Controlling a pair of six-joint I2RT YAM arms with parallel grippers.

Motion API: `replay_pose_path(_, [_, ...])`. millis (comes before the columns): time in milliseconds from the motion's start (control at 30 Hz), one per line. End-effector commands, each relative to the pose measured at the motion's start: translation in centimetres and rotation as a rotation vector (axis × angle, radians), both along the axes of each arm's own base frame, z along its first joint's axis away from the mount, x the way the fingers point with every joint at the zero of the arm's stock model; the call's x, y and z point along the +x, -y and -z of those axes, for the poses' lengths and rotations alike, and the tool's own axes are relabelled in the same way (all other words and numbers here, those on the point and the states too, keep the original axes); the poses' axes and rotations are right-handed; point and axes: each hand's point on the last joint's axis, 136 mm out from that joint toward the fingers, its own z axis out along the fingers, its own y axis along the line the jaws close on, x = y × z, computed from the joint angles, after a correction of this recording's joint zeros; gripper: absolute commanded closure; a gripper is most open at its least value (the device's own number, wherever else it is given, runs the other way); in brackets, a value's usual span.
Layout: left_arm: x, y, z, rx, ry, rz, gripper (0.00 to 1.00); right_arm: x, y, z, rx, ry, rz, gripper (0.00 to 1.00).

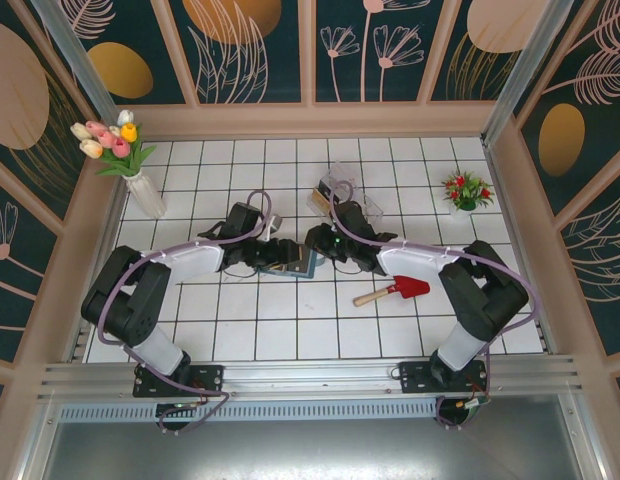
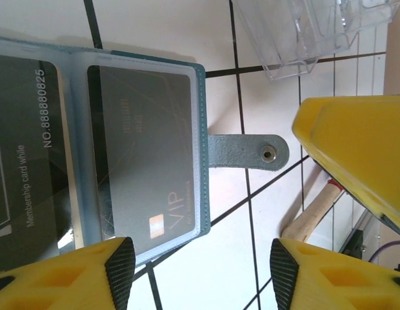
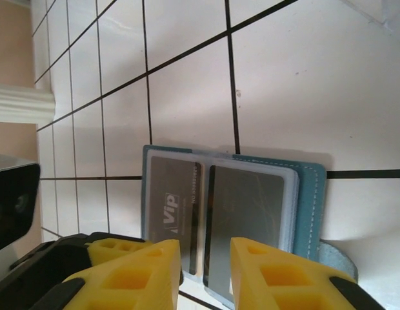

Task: Take the credit cards out of the card holder

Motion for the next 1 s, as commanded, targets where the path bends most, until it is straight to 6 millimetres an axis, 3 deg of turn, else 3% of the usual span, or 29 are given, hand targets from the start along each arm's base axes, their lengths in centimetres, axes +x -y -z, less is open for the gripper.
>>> replay_pose_path(0, [0.7,-0.2,0.2,0.044,0.016,-0.015,0.43,0.6,-0.8,-1.8,0.069,0.022,-0.005,0.71])
replay_pose_path(200, [1.9,-1.9,0.3,0.134,0.038,-0.129,0.56,0.2,-1.3,-0.4,0.013,-0.033,-0.025,0.76])
replay_pose_path(367, [3.2,-3.0,-0.2,0.172,0.052,-0.231,0.67,0.3,-1.3,-0.1,-0.139,-0.014,0.014,0.8])
replay_pose_path(500, [4.2,-4.0,-1.0,0.175,0.07,-0.295,0.7,0.2,-1.7,-0.5,-0.296,0.028,0.05,0.83])
replay_pose_path(700, [4.9,-6.0,-1.0,0.169,0.064,-0.386,0.73,-0.9,-3.2,1.6,-0.349,-0.027,0.052,0.87])
replay_pose_path(967, [4.1,-3.8,-0.5,0.064,0.011,-0.301,0.72,-0.9,-2.3,4.3,-0.36,-0.122,0.086,0.83])
